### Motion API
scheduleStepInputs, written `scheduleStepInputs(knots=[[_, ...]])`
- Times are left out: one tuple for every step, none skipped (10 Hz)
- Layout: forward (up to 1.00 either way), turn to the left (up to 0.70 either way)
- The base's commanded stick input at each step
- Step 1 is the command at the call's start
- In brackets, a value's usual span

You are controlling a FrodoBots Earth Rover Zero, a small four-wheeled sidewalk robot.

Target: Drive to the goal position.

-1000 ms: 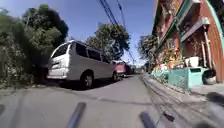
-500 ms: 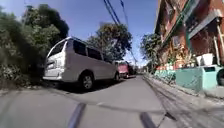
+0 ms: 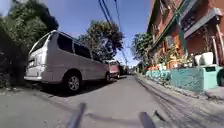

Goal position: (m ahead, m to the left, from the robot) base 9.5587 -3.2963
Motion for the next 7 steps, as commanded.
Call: scheduleStepInputs(knots=[[0.85,-0.34],[0.85,-0.19],[0.85,0.0],[0.85,0.0],[0.85,0.0],[0.85,0.0],[0.85,0.0]])
